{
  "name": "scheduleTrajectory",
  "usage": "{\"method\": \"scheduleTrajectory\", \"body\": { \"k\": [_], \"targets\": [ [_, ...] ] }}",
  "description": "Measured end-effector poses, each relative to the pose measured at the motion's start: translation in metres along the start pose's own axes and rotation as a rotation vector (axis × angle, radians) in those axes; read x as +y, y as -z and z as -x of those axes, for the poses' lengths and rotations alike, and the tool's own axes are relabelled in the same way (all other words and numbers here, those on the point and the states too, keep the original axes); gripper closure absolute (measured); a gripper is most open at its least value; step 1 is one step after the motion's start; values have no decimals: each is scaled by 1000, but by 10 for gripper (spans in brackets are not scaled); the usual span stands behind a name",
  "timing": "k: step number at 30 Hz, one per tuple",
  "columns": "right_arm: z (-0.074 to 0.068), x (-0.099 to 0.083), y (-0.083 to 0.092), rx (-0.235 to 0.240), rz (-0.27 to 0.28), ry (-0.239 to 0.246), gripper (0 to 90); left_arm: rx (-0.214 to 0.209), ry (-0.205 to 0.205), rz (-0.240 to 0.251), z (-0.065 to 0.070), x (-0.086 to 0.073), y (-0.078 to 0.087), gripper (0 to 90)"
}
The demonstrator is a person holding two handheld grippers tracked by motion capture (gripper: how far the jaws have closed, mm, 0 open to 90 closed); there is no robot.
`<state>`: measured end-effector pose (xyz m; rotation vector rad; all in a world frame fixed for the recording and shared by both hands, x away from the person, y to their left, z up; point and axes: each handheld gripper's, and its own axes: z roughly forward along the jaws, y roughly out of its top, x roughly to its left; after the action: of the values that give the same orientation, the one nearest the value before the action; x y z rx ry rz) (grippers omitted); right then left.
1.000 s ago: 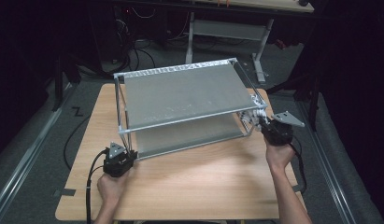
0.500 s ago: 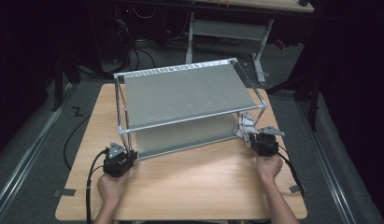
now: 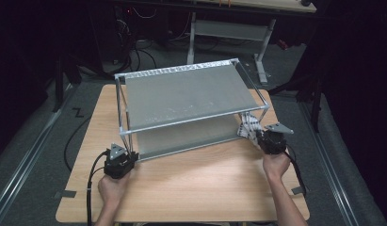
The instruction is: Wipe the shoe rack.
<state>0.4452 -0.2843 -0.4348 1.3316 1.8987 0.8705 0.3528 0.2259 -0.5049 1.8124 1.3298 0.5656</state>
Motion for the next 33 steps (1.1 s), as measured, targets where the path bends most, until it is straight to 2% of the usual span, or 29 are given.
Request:
{"method": "scheduleTrajectory", "body": {
  "k": [7, 11, 15, 20, 24, 28, 33],
  "targets": [
    [8, 32, 33, -17, 121, 17, 790, 0, 0, 1, 0, 0, 0, 787],
    [5, 37, 39, -21, 137, 40, 790, 0, 0, 0, 0, 0, 0, 787],
    [2, 23, 30, -8, 99, 42, 791, -2, -1, 0, 0, 0, 0, 787],
    [-5, -10, 14, 15, 9, 48, 790, -3, -6, -1, -1, 0, 0, 787],
    [-7, -29, 5, 26, -47, 53, 790, -3, -18, -18, -1, 2, 0, 789],
    [-3, -43, 4, 20, -82, 61, 790, 0, -26, -24, 0, 3, 0, 791],
    [11, -57, 9, 1, -103, 30, 789, 12, -17, -25, -3, 3, 2, 791]
  ]
}}
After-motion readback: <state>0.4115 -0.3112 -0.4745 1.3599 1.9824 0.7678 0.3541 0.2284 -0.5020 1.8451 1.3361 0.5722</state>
